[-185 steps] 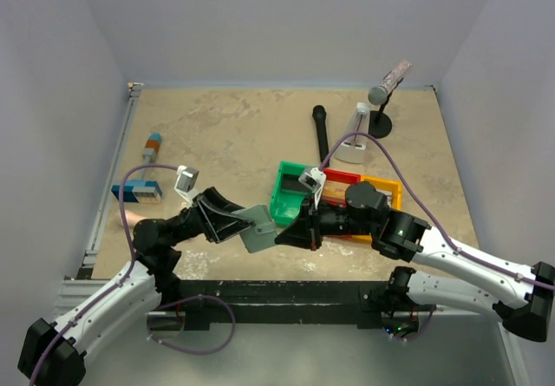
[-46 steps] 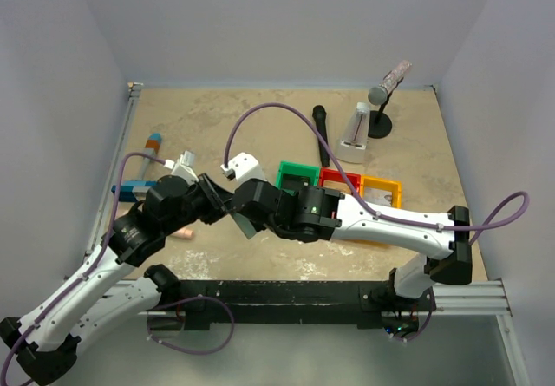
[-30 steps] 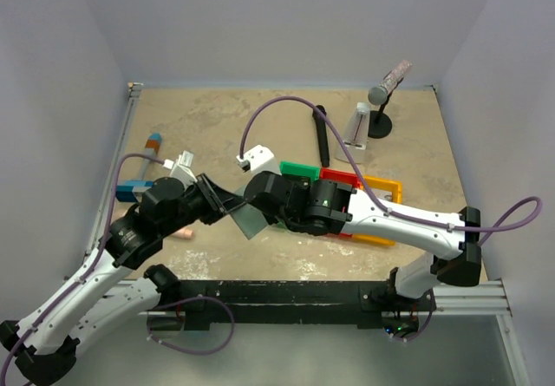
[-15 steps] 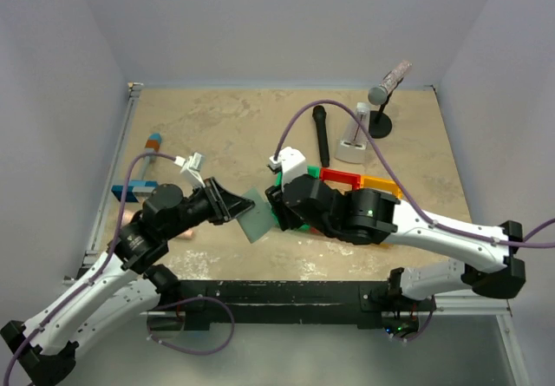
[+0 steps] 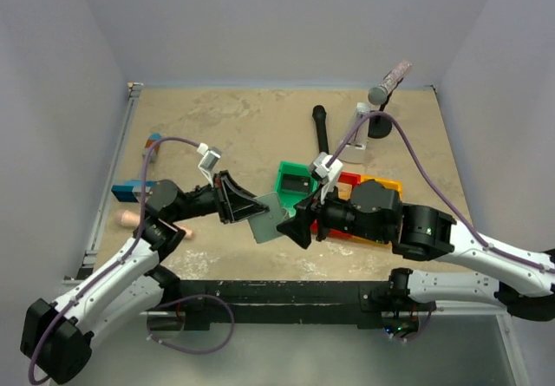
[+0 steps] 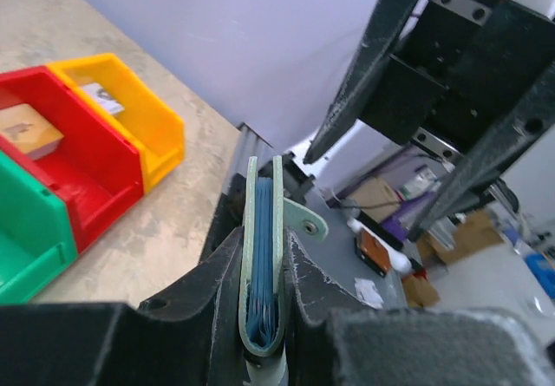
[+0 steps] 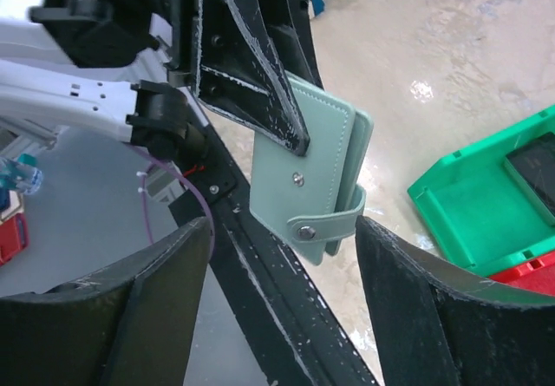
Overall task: Take the credit cards out of the card holder
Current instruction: Open the card holder.
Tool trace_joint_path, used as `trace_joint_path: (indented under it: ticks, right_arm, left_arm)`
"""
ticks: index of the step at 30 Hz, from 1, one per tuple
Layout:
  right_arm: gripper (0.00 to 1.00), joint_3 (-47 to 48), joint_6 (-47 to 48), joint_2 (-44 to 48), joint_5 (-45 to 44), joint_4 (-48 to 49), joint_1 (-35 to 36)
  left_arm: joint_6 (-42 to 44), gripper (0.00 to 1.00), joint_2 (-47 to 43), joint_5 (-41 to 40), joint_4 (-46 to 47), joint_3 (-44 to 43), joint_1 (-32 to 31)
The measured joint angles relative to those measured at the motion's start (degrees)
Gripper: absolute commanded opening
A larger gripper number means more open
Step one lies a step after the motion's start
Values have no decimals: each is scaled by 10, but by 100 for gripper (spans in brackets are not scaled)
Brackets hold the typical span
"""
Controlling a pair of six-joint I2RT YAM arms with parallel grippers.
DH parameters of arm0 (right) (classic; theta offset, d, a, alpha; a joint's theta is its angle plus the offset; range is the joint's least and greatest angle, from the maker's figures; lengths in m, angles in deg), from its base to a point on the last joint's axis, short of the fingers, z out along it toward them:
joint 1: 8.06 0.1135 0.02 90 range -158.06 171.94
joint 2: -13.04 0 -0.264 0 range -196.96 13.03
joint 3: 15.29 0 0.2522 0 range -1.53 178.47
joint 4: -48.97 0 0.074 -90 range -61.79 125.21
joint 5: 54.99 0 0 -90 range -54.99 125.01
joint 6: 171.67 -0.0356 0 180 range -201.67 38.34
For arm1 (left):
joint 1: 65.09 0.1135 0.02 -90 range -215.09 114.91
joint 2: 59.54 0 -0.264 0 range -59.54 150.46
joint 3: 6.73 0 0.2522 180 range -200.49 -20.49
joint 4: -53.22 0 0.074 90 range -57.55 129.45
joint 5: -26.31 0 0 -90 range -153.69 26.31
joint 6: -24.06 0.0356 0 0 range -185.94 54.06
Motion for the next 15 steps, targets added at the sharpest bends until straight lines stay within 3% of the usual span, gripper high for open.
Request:
trace_joint_path:
  ticks: [9,15]
  right_arm:
    - [66,-48,-2,25,9,-1,-29]
    - [66,-66,-8,51,25,1,-43]
  left_arm:
    - [-169,0,135,128,346,24,11]
    - [-259,0,190,165,418,25,12]
